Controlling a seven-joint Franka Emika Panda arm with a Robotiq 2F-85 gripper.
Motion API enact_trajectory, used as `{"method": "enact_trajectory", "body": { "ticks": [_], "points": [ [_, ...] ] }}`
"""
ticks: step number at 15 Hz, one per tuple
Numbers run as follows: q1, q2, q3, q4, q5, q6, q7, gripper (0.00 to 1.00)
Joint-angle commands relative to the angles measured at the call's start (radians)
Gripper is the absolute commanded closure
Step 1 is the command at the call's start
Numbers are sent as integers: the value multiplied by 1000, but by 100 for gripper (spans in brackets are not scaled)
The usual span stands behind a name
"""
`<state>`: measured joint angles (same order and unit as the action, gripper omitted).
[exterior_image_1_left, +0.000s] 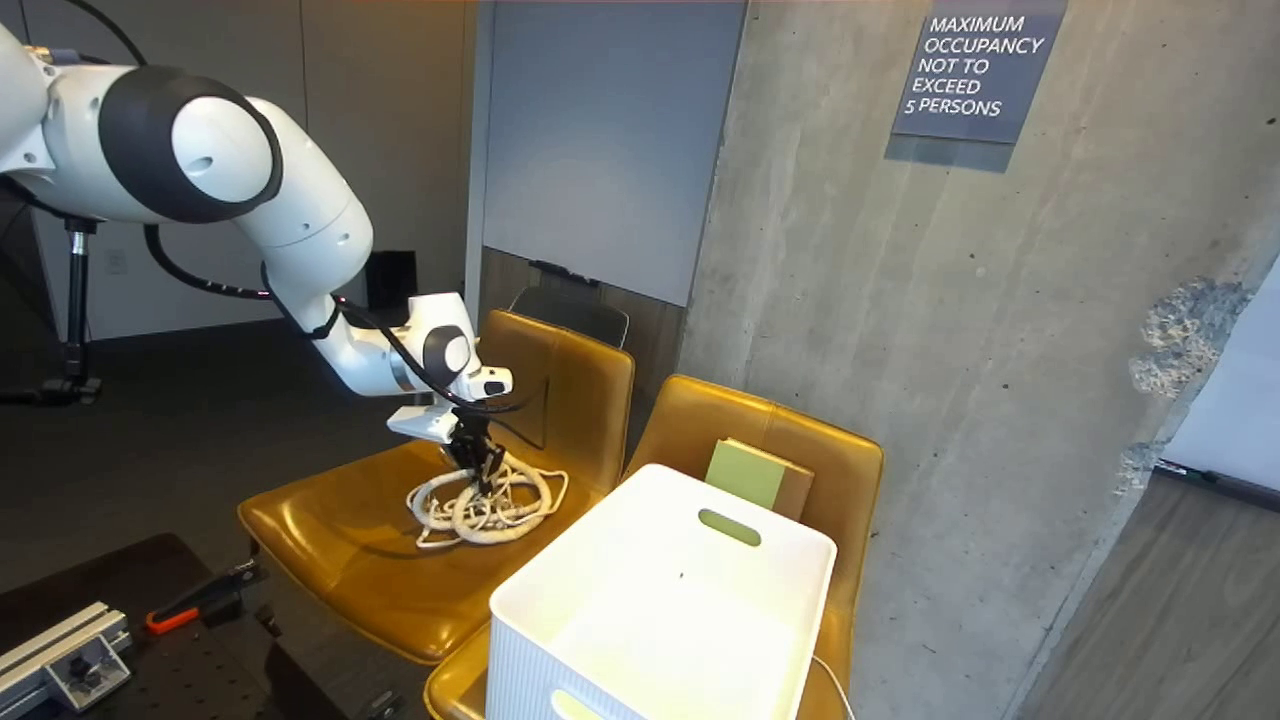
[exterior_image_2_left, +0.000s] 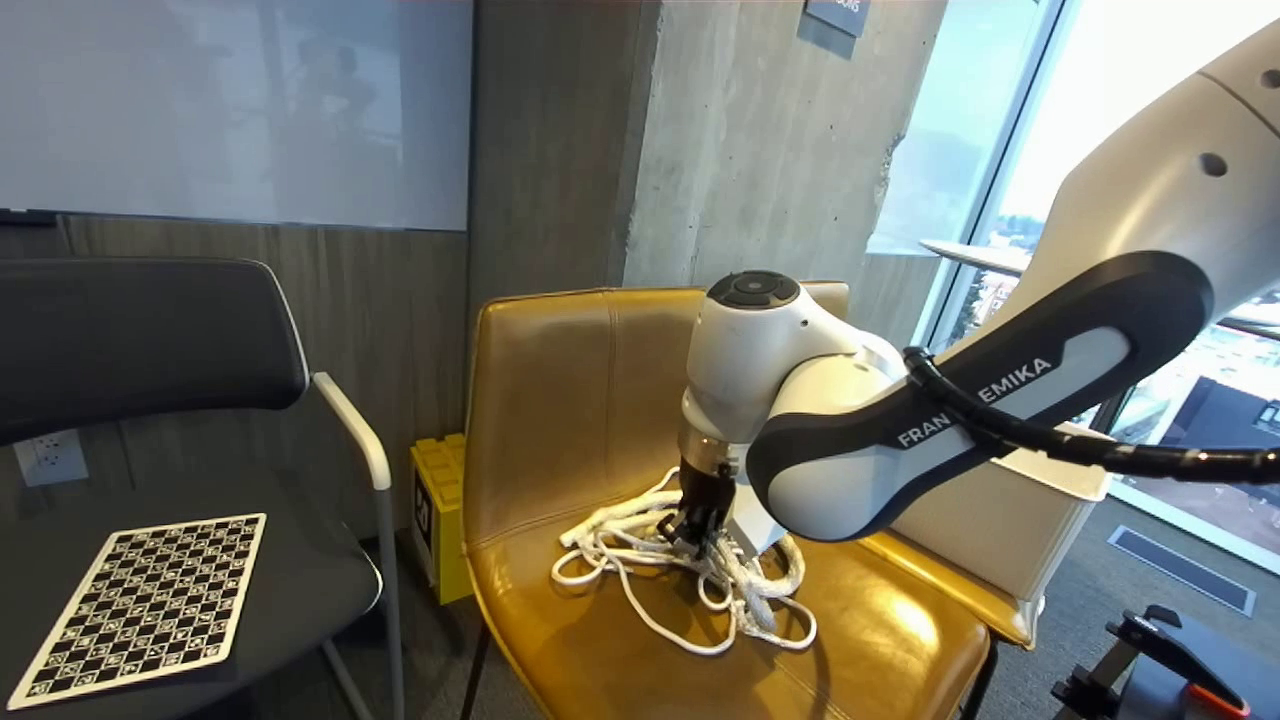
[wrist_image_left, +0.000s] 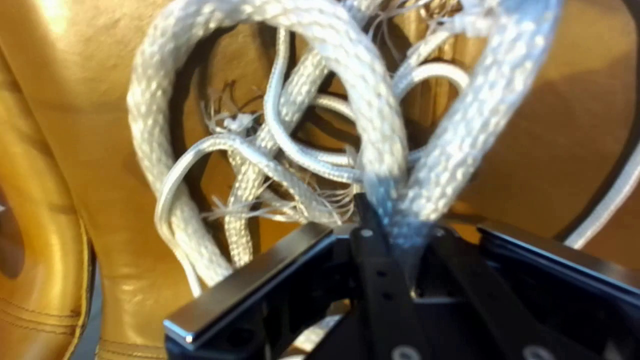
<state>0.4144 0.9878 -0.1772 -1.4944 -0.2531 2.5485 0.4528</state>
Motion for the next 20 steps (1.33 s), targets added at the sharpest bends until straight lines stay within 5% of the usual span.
{"method": "enact_trajectory", "body": {
  "ticks": [1,10,20],
  "points": [
    [11,-91,-41,0,-9,-73,20,97],
    [-87,-404,-28,82,-14,-434,7,97],
    [-356,-465,-8,514,36,-848,-87,97]
  ]
}}
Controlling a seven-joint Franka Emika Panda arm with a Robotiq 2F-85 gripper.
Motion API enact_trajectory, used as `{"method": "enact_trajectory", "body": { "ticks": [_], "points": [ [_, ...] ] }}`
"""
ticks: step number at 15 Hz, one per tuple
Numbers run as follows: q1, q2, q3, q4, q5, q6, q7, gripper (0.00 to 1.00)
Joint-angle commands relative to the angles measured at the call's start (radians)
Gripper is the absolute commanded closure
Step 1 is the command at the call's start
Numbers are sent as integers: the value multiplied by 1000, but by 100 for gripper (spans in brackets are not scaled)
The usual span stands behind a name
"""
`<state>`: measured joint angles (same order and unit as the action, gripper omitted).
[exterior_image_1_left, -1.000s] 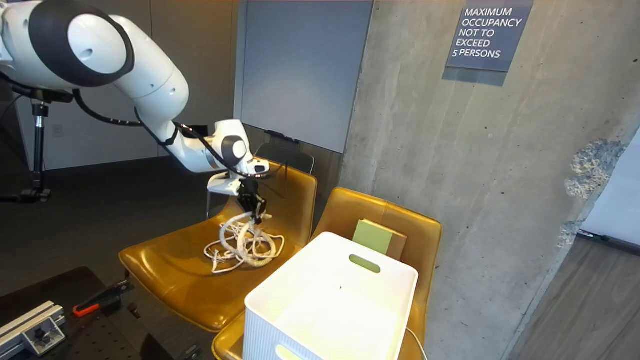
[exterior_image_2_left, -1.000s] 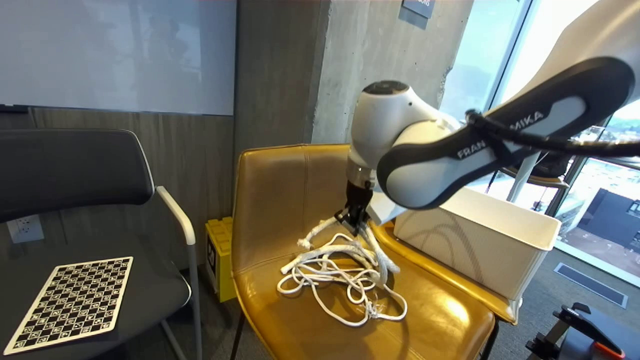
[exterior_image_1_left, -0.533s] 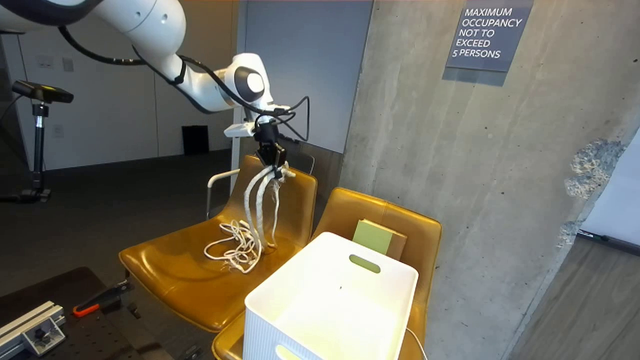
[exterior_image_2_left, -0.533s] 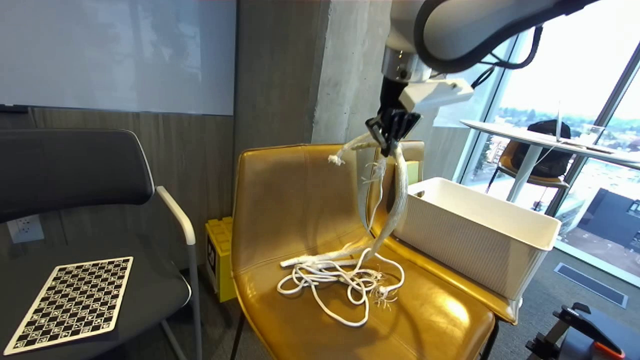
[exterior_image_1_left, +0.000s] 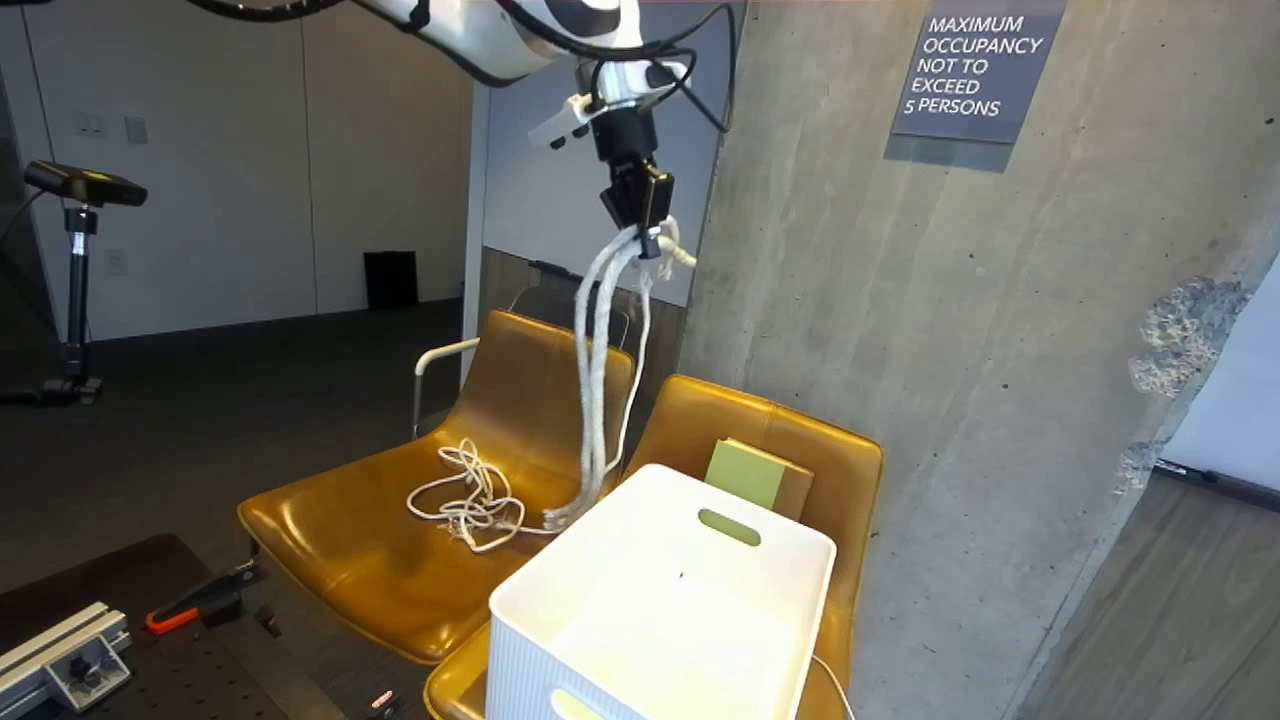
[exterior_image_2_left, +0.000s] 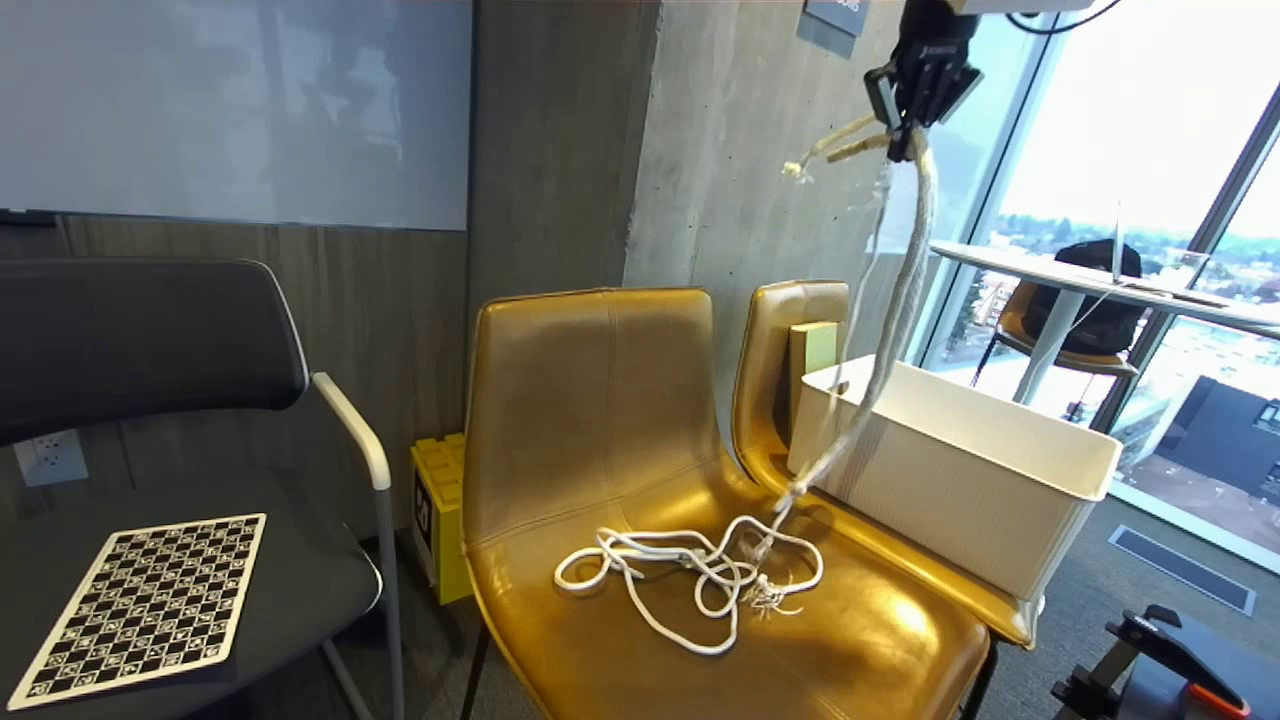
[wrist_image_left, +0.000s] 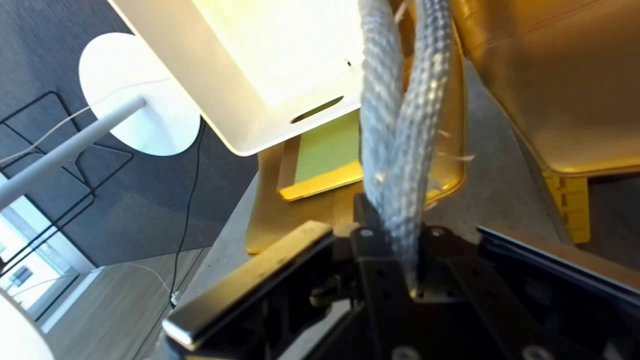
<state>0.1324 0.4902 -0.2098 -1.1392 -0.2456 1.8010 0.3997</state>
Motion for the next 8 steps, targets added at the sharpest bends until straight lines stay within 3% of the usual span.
{"method": "enact_trajectory", "body": {
  "ticks": [1,8],
  "points": [
    [-100,43,23,207,35,-124,-41,97],
    [-230,145,6,509,94,-259,-75,97]
  ]
}}
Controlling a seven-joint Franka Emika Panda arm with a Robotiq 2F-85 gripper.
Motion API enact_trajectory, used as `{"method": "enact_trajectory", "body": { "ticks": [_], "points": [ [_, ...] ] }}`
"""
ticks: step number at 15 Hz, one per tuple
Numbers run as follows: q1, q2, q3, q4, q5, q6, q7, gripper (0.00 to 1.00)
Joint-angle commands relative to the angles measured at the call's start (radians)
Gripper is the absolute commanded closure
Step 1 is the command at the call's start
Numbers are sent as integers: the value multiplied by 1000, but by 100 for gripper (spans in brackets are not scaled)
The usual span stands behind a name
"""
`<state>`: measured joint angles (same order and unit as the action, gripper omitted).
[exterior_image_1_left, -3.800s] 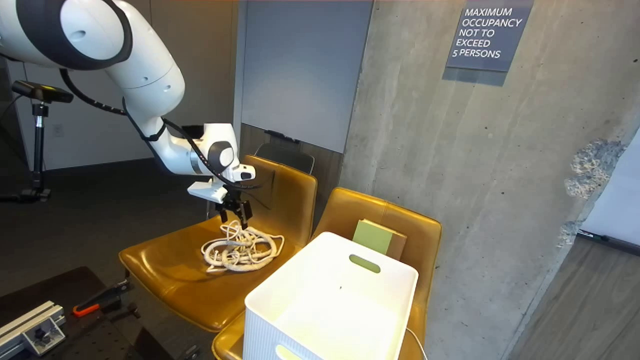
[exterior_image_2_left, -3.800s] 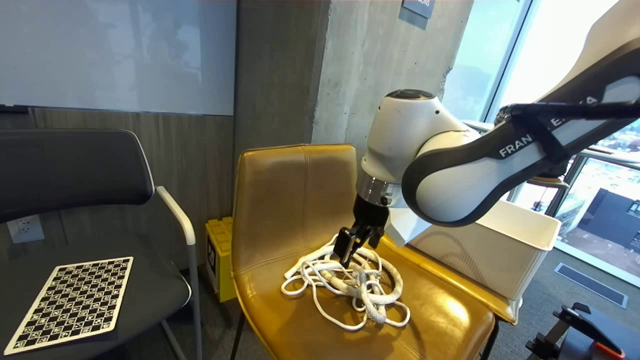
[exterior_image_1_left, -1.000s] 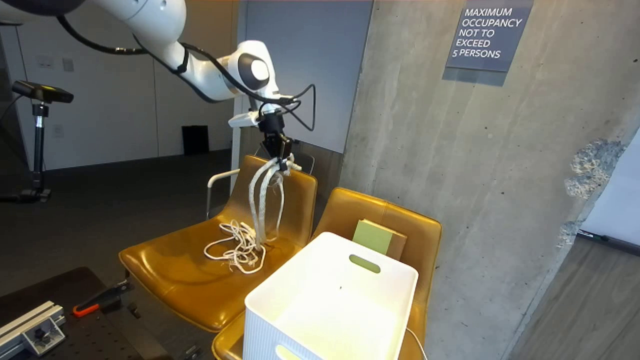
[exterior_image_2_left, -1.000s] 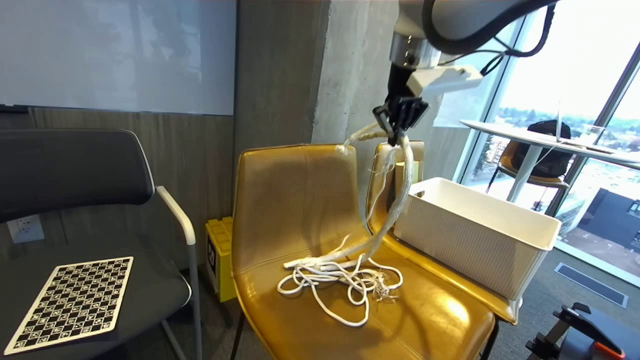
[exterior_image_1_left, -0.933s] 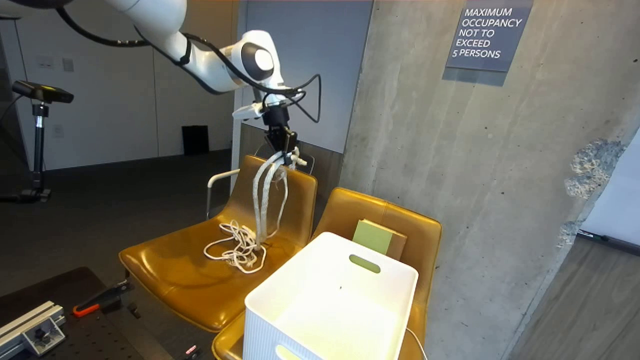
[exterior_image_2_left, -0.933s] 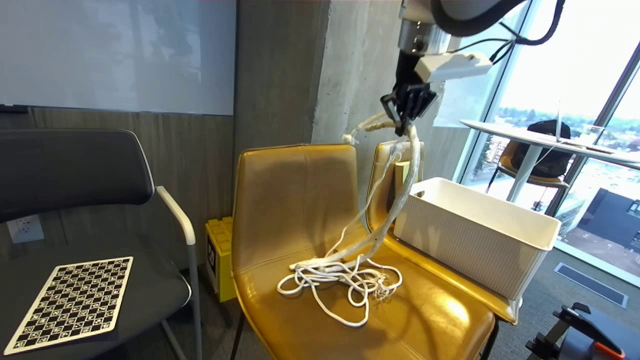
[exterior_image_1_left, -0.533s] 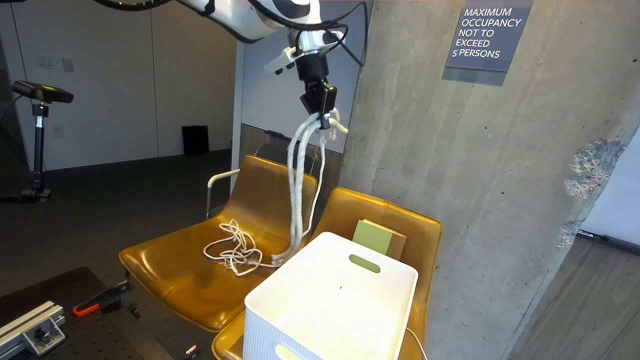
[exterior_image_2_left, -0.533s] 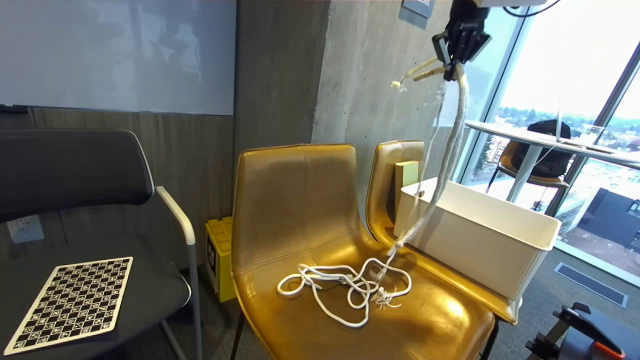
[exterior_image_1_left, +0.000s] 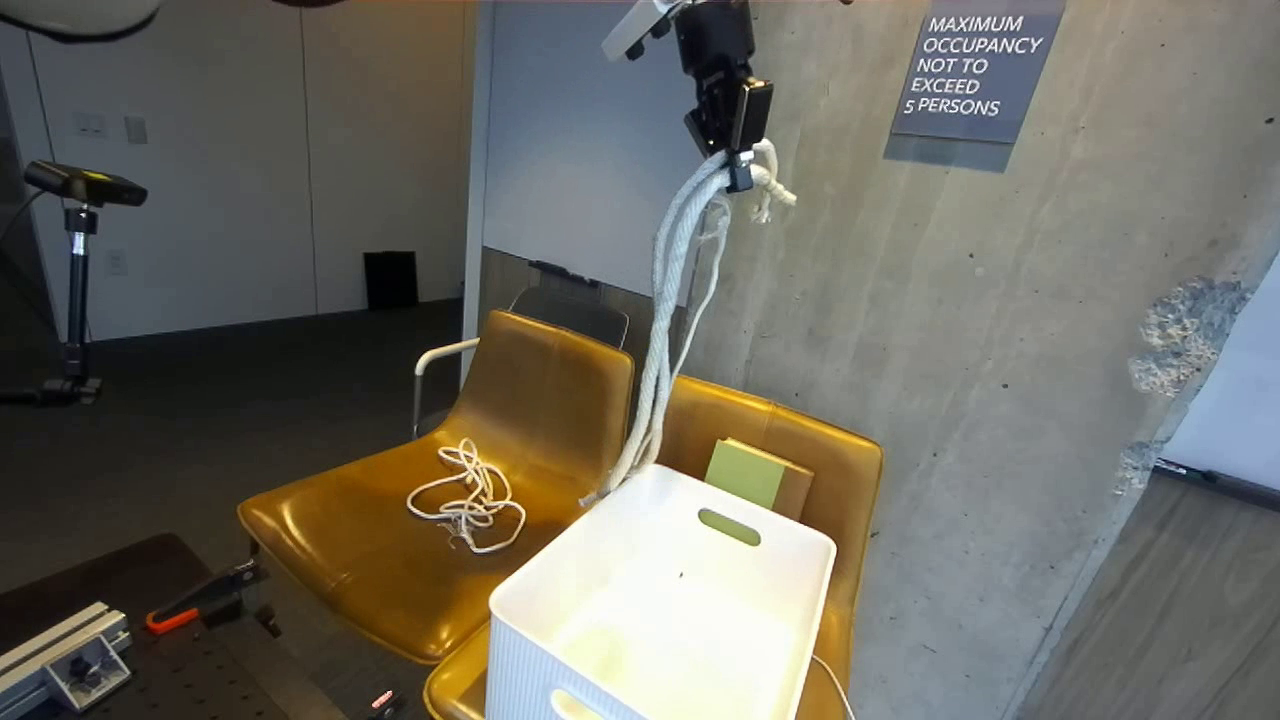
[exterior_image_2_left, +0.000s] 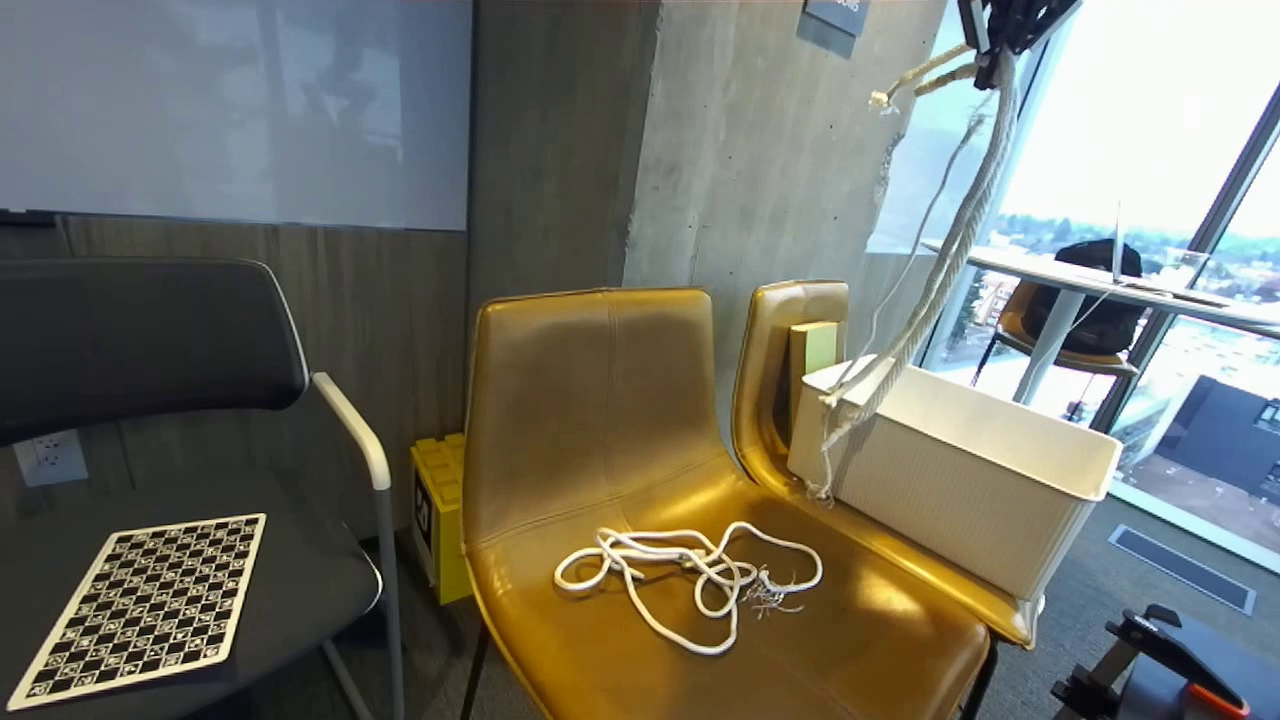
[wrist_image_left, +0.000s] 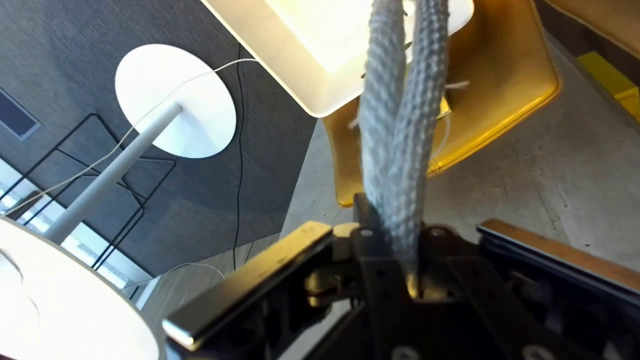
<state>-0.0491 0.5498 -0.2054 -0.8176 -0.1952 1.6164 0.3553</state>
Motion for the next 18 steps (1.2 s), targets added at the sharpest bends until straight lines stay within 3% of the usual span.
{"method": "enact_trajectory", "body": {
  "ticks": [1,7,8,18],
  "points": [
    [-67,91,0,228,52,-97,-38,97],
    [-161,122,18,363,80,-151,-56,97],
    [-156,106,12,310,87,-124,-59,97],
    [-134,243,31,195,91,-46,-81,97]
  ]
}}
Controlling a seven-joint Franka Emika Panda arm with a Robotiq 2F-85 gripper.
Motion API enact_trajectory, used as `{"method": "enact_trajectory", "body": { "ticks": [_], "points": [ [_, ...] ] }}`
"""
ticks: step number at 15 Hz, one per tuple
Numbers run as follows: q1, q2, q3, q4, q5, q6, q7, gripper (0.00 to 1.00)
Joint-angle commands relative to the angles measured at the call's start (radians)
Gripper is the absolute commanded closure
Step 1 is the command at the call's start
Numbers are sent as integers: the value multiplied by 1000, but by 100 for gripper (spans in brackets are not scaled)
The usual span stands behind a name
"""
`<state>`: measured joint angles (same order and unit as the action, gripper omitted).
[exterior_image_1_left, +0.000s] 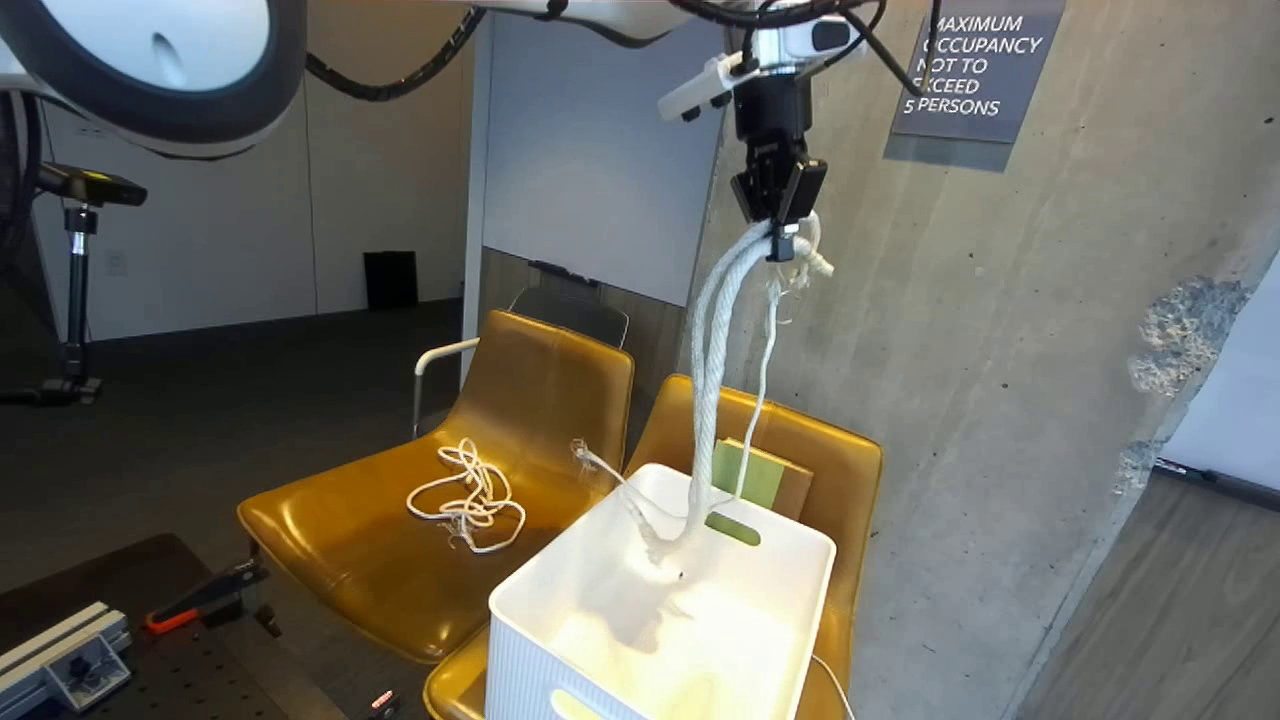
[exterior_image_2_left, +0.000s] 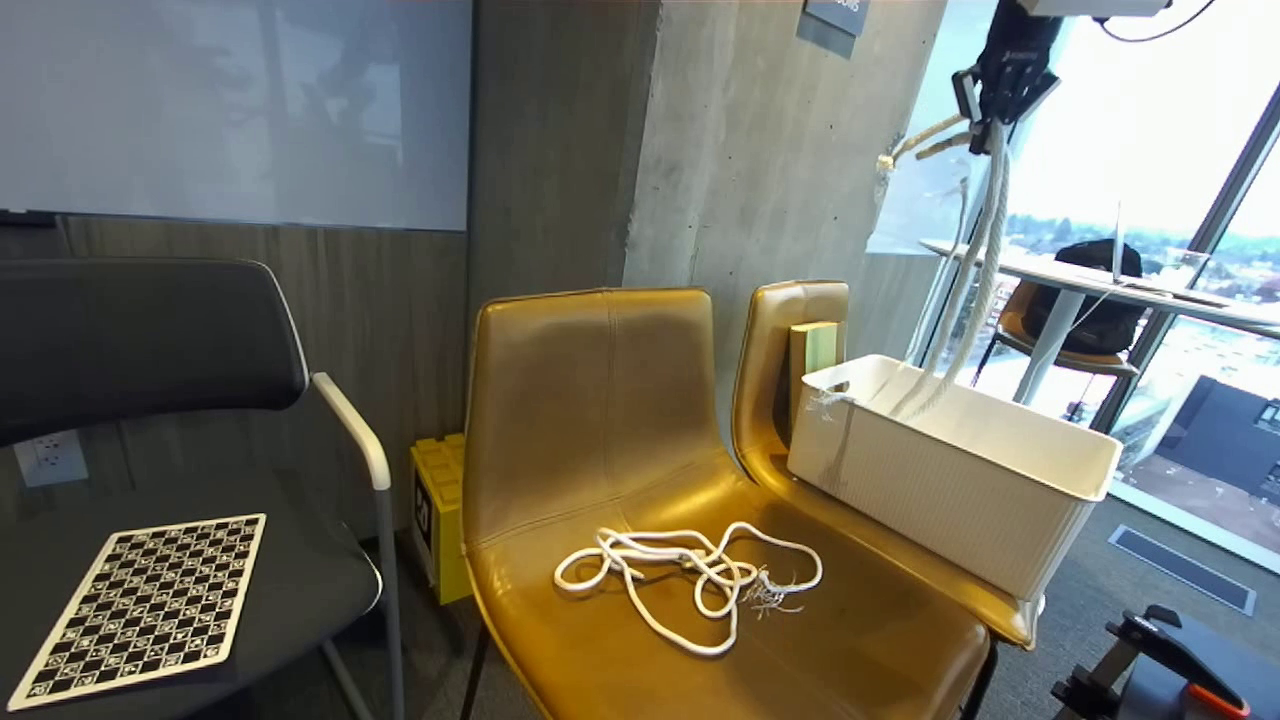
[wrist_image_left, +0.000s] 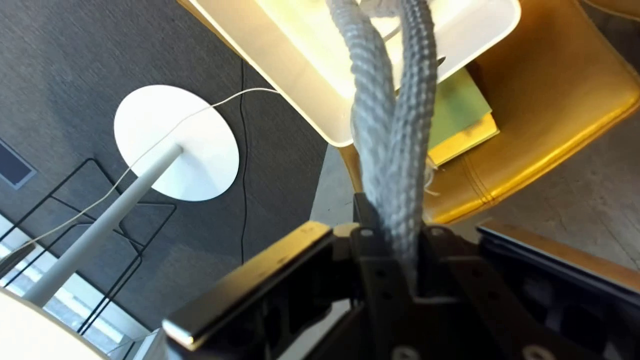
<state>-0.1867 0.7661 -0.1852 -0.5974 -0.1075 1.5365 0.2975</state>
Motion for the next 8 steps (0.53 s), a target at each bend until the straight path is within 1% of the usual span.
{"method": "enact_trajectory", "body": {
  "ticks": [1,3,5,8],
  "points": [
    [8,39,11,-41,0,47,-24,97],
    [15,60,8,-86,-5,74,-30,97],
    [23,69,5,-155,-13,106,-40,97],
    [33,55,-2,-317,-37,183,-61,97]
  ]
}}
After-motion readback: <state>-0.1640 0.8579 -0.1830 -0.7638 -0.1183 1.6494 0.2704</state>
